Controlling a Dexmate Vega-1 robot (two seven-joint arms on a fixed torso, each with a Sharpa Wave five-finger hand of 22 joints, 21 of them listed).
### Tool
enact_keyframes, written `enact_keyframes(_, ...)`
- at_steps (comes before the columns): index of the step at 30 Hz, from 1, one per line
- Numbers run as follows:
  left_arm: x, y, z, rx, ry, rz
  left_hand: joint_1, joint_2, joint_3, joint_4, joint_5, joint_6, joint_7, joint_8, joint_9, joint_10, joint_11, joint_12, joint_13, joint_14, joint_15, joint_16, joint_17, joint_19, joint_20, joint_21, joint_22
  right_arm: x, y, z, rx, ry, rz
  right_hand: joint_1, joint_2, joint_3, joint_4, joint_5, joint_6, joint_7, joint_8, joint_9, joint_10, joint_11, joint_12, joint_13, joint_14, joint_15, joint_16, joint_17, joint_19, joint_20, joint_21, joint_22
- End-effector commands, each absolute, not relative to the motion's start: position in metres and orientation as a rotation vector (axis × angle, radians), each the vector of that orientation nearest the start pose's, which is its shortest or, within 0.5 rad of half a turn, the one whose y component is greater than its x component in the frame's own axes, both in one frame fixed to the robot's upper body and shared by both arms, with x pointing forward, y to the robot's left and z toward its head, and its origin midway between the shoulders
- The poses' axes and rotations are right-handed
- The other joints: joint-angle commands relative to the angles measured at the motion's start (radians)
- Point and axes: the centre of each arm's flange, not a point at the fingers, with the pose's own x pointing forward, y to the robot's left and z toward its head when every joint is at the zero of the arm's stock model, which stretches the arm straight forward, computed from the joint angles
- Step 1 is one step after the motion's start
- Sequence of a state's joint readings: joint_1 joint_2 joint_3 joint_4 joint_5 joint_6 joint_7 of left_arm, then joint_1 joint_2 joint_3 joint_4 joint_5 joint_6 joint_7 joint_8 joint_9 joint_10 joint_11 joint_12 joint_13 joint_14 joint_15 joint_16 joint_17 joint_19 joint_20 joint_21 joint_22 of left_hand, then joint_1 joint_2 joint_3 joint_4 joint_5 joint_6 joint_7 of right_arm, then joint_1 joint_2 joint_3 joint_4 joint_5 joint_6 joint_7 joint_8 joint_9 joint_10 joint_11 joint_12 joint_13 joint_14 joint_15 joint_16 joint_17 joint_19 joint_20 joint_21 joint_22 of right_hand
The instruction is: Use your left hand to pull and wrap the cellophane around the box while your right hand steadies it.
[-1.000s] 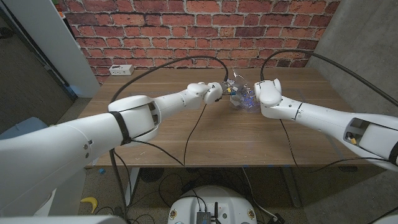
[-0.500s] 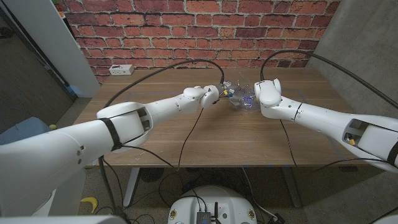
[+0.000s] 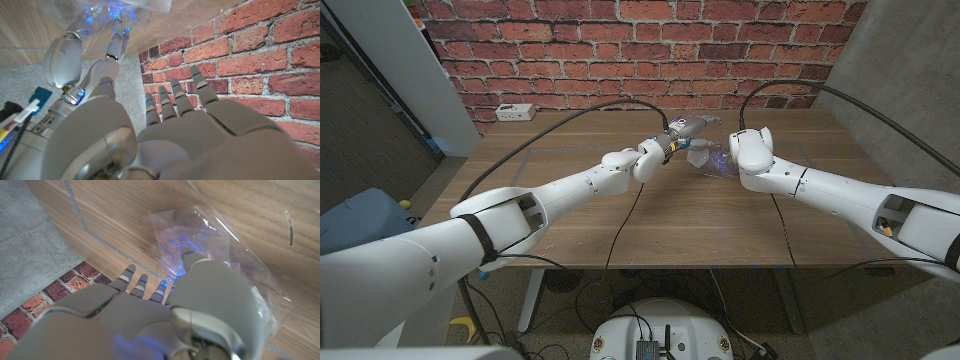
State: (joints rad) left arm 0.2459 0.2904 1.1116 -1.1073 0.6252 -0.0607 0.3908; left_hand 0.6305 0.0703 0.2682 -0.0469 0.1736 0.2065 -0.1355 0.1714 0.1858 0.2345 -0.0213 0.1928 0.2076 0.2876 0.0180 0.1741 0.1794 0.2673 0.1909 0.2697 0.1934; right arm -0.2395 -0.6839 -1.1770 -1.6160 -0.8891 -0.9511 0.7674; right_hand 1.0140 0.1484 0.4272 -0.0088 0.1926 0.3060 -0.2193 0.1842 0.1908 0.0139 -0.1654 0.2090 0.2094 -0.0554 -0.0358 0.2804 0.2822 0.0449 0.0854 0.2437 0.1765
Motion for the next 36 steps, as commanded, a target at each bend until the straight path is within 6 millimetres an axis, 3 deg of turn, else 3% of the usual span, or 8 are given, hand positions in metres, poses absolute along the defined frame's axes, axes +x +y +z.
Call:
enact_keyframes(1, 0.633, 0.013, 0.078, 1.314, -1.183, 0.009, -0.011, 0.001, -0.002, 0.000, 0.001, -0.010, 0.001, 0.006, 0.001, 0.006, -0.005, 0.005, 0.002, -0.003, 0.001, 0.004, 0.004, -0.003, 0.004, -0.001, 0.001, 0.631, -0.221, 0.058, -1.689, 0.126, -0.209, -0.055, 0.007, -0.028, 0.026, 0.001, -0.026, -0.001, -0.005, 0.002, 0.000, 0.008, 0.000, 0.000, -0.002, -0.022, -0.005, -0.002, 0.005, 0.011, -0.003, 0.004)
enact_keyframes(5, 0.629, 0.018, 0.078, 1.289, -1.189, 0.027, -0.013, 0.000, -0.003, 0.000, 0.001, -0.012, 0.002, 0.007, 0.001, 0.007, -0.003, 0.006, 0.002, -0.005, 0.000, 0.005, 0.004, -0.005, 0.003, -0.003, 0.002, 0.622, -0.225, 0.061, -1.644, 0.032, -0.232, -0.124, 0.020, -0.058, 0.066, -0.003, -0.055, 0.000, -0.006, 0.003, -0.002, 0.012, 0.000, 0.000, 0.009, -0.025, -0.001, -0.002, 0.033, 0.012, 0.001, 0.005)
enact_keyframes(9, 0.626, 0.024, 0.079, 1.266, -1.189, 0.052, -0.016, 0.001, -0.003, 0.000, 0.001, -0.017, 0.001, 0.006, 0.001, 0.007, -0.004, 0.007, 0.002, -0.006, 0.001, 0.005, 0.003, -0.006, 0.001, -0.004, 0.002, 0.614, -0.233, 0.062, -1.550, -0.061, -0.228, -0.210, 0.008, -0.101, 0.104, -0.002, -0.089, 0.000, -0.004, 0.003, -0.016, 0.032, -0.003, 0.000, 0.013, -0.011, -0.002, -0.004, 0.045, 0.027, -0.004, 0.005)
enact_keyframes(16, 0.624, 0.040, 0.084, 1.207, -1.164, 0.076, -0.022, 0.001, -0.004, -0.001, 0.002, -0.035, 0.003, 0.004, 0.001, -0.003, -0.003, 0.007, 0.003, -0.019, 0.005, 0.004, 0.003, -0.013, 0.004, -0.008, 0.002, 0.604, -0.245, 0.061, -1.361, -0.227, -0.201, -0.325, -0.004, -0.156, 0.154, 0.000, -0.121, 0.029, -0.001, 0.006, -0.021, 0.049, -0.002, 0.000, 0.017, -0.002, -0.005, -0.005, 0.061, 0.035, -0.007, 0.006)
enact_keyframes(27, 0.623, 0.069, 0.088, 1.097, -1.113, 0.100, -0.032, 0.002, -0.006, 0.001, 0.002, -0.054, 0.004, 0.003, 0.001, -0.013, 0.004, 0.006, 0.003, -0.029, 0.010, 0.005, 0.004, -0.019, 0.006, -0.012, 0.003, 0.596, -0.265, 0.057, -1.045, -0.431, -0.151, -0.446, -0.051, -0.230, 0.168, 0.006, -0.179, 0.071, -0.006, 0.004, -0.033, 0.097, -0.005, -0.001, 0.004, 0.035, -0.019, -0.011, 0.048, 0.038, -0.022, 0.007)
enact_keyframes(36, 0.622, 0.105, 0.088, 0.973, -1.066, 0.127, -0.045, 0.003, -0.009, 0.004, 0.002, -0.065, 0.009, 0.004, 0.000, -0.024, 0.011, 0.006, 0.004, -0.043, 0.021, 0.004, 0.005, -0.027, 0.005, -0.016, 0.004, 0.598, -0.272, 0.048, -0.805, -0.547, -0.121, -0.479, -0.070, -0.252, 0.166, 0.010, -0.208, 0.079, -0.009, 0.002, -0.049, 0.111, -0.009, -0.001, 0.002, 0.040, -0.023, -0.013, 0.045, 0.037, -0.025, 0.007)
